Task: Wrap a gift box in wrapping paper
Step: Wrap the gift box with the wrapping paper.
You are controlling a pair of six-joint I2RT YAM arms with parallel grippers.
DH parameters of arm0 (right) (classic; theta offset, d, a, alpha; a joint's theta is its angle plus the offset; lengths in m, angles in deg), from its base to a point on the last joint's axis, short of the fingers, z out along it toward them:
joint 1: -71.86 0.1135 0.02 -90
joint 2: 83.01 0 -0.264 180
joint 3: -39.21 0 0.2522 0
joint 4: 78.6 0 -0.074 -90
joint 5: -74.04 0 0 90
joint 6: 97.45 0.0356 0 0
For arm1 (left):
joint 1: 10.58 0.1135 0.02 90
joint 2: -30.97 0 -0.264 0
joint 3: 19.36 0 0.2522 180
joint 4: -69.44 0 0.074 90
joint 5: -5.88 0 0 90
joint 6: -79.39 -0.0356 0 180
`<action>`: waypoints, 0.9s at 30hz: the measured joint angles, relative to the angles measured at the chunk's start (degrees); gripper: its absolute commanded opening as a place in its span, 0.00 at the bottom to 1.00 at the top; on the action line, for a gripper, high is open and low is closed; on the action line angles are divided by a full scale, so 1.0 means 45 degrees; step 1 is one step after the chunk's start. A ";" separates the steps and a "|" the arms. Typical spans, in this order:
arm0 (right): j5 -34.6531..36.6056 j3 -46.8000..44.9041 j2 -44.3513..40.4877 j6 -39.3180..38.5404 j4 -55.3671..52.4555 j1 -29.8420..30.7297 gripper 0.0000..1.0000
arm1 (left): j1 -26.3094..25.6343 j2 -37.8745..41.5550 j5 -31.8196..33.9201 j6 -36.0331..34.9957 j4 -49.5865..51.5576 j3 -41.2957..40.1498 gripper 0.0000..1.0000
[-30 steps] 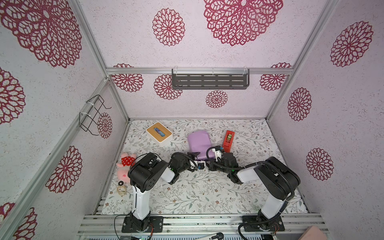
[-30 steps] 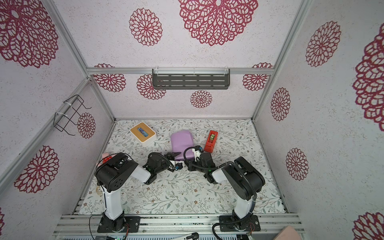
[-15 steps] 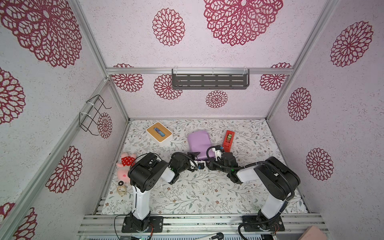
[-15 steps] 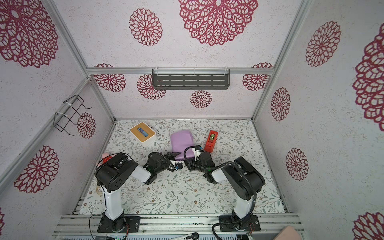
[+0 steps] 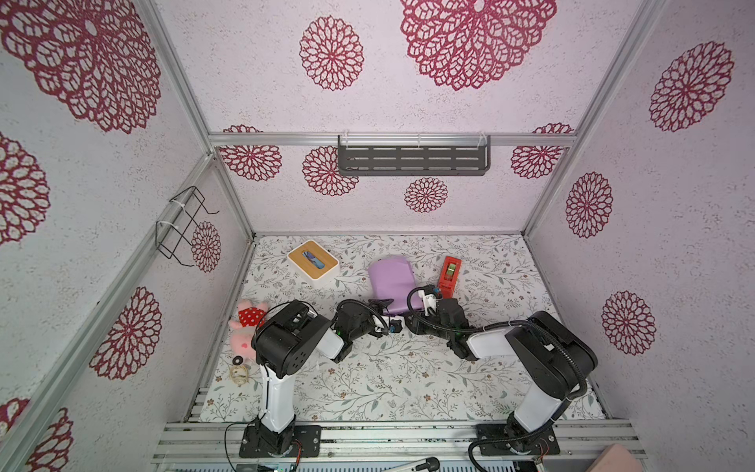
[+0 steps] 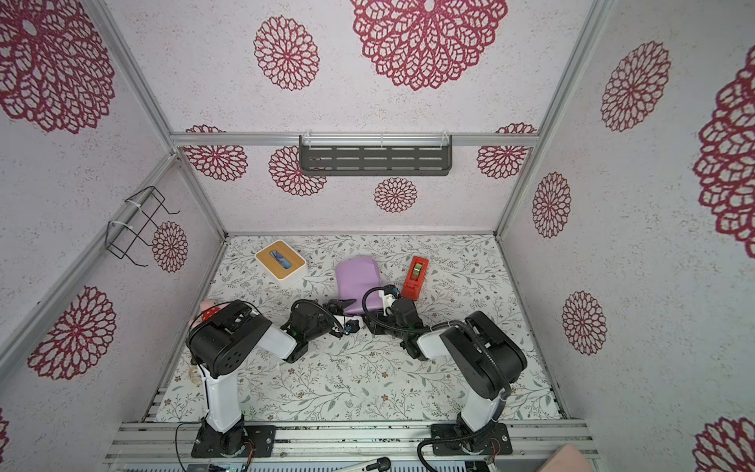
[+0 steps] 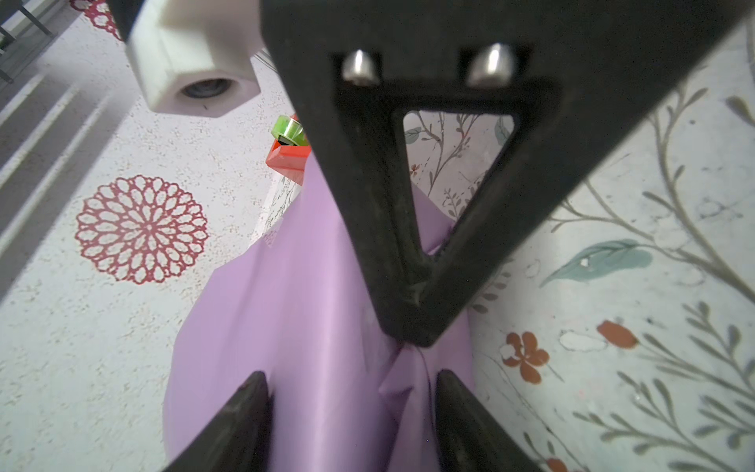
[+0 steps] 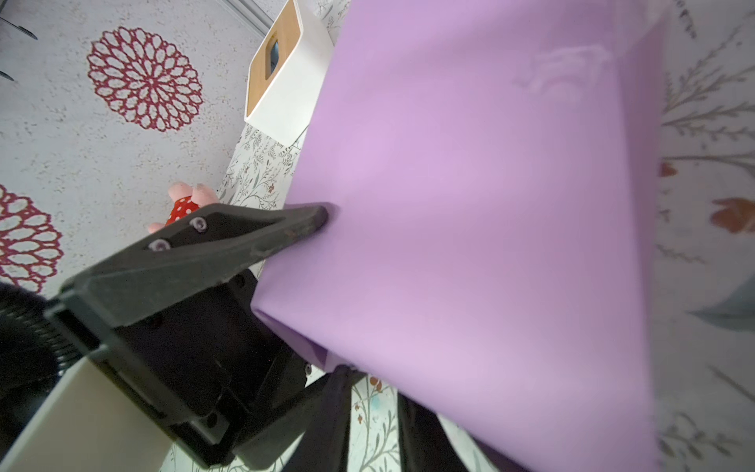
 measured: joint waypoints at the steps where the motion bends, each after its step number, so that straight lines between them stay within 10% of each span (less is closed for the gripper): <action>1: 0.0015 0.0000 -0.0049 -0.0010 -0.0073 0.0000 0.25 | 0.0000 0.0000 0.0000 0.0000 0.0000 0.0000 0.66; 18: 0.0515 -0.0214 -0.1734 -0.0724 -0.1821 -0.0005 0.28 | -0.0005 0.0000 0.0034 -0.0005 0.0005 0.0000 0.66; 27: 0.0146 -0.0316 -0.1394 -0.0593 -0.1224 0.0262 0.01 | -0.0010 0.0000 0.0039 0.0000 0.0015 0.0010 0.66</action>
